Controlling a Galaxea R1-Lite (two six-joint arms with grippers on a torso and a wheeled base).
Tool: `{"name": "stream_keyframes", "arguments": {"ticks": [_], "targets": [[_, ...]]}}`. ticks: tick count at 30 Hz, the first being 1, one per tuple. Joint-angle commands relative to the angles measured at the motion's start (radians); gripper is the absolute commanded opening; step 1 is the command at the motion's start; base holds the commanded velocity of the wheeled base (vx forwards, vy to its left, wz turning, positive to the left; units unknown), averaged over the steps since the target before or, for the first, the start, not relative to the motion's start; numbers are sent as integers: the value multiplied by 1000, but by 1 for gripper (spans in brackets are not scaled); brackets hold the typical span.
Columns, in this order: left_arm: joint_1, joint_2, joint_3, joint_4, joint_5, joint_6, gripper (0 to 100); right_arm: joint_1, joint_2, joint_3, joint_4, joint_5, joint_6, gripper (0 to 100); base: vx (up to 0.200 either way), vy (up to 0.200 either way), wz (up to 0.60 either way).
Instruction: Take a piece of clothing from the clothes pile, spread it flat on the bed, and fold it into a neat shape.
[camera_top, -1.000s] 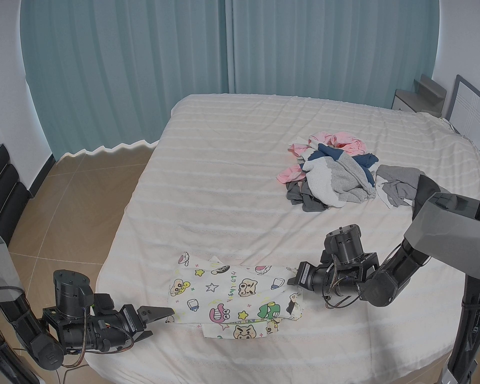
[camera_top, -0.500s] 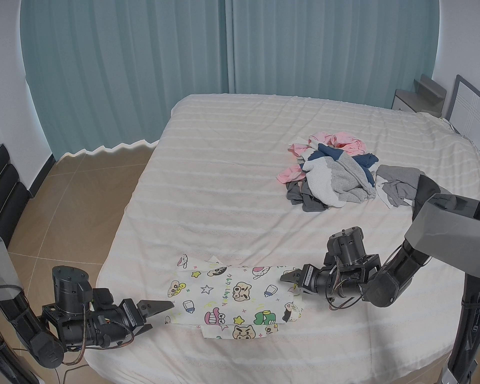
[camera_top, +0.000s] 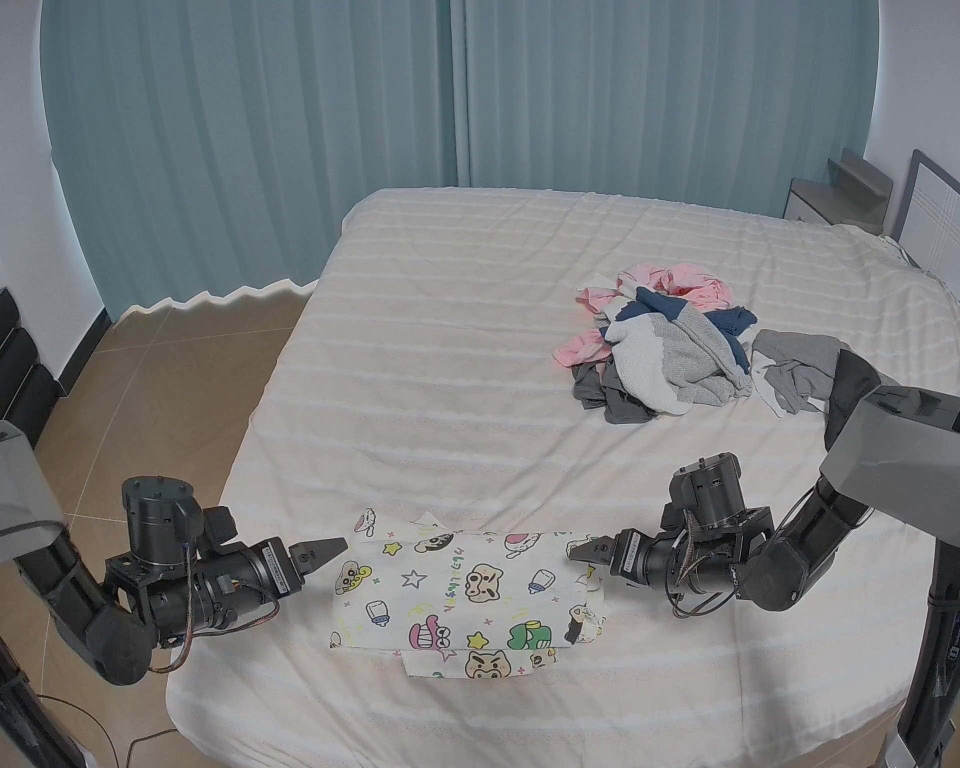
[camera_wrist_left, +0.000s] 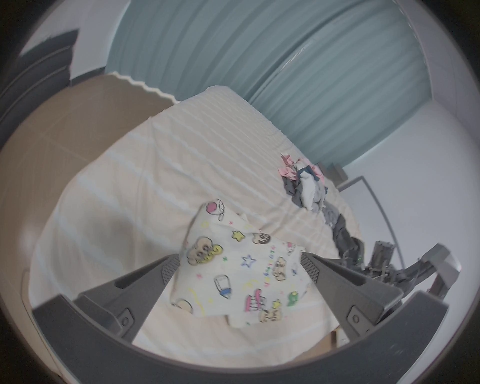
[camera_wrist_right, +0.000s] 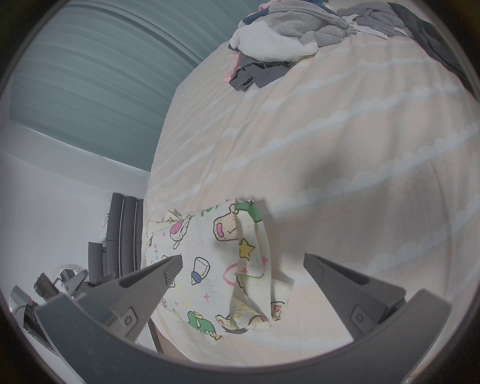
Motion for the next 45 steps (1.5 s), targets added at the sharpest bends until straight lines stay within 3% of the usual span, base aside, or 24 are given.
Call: {"name": "stream_keyframes", "arguments": {"ticks": [1, 5, 8, 15, 25, 45], "targets": [[84, 251, -149, 21, -69, 118, 100, 8, 36, -6, -3, 0, -5, 100, 0, 0, 0], [109, 340, -190, 21, -161, 201, 100, 10, 45, -10, -3, 1, -7, 100, 0, 0, 0], [112, 405, -238, 21, -180, 224, 100, 11, 62, -15, -9, 1, -8, 100, 0, 0, 0], [110, 468, -292, 21, -223, 213, 100, 37, 127, -24, -125, 1, -14, 100, 0, 0, 0], [106, 477, -313, 10, -322, 132, 100, 83, 179, -65, -144, 1, -21, 100, 0, 0, 0], [60, 532, -331, -76, -300, 106, 100, 140, 222, -138, -141, 3, -24, 100, 0, 0, 0]]}}
